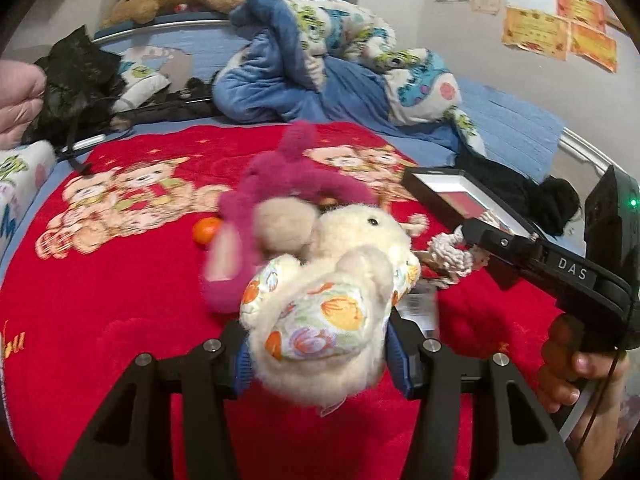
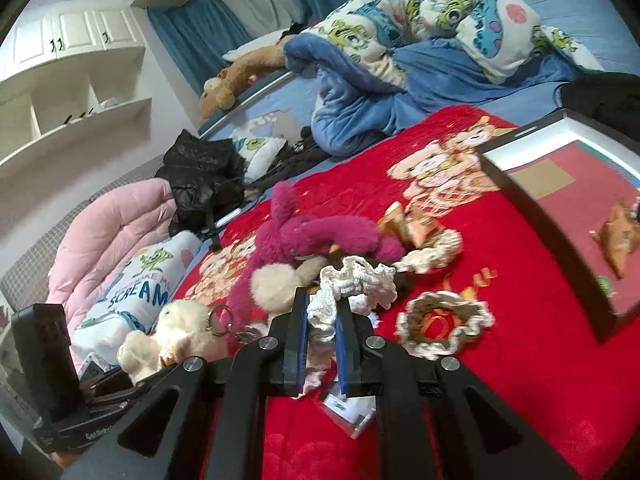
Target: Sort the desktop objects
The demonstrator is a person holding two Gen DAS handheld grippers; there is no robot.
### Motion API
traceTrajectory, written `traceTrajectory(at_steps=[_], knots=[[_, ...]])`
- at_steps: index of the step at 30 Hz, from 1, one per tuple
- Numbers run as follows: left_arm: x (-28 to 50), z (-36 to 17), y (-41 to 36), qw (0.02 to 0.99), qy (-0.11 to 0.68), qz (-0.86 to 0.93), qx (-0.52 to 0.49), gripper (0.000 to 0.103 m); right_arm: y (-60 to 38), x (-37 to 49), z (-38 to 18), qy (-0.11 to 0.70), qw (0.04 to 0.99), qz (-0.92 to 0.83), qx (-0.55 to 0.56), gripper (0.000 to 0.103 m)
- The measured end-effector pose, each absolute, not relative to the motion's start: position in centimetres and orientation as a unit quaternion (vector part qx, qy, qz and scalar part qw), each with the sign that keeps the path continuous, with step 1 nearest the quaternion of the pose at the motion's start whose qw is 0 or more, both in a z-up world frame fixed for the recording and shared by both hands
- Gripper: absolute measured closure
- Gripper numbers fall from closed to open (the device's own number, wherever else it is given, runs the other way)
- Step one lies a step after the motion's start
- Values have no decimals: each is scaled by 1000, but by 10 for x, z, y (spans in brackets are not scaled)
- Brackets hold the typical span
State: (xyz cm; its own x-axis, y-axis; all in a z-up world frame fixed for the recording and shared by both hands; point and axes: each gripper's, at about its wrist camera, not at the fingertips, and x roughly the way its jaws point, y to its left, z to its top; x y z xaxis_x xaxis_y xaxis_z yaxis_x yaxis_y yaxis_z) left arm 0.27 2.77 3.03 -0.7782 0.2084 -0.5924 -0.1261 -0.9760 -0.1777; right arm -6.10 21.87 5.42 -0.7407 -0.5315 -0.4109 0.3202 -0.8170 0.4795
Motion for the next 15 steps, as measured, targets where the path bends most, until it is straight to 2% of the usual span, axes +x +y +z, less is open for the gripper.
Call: traceTrajectory(at_steps=[15], knots=[[3, 43, 174, 216, -25, 923, -317, 48, 347, -3, 72, -220, 135, -937, 234, 90]])
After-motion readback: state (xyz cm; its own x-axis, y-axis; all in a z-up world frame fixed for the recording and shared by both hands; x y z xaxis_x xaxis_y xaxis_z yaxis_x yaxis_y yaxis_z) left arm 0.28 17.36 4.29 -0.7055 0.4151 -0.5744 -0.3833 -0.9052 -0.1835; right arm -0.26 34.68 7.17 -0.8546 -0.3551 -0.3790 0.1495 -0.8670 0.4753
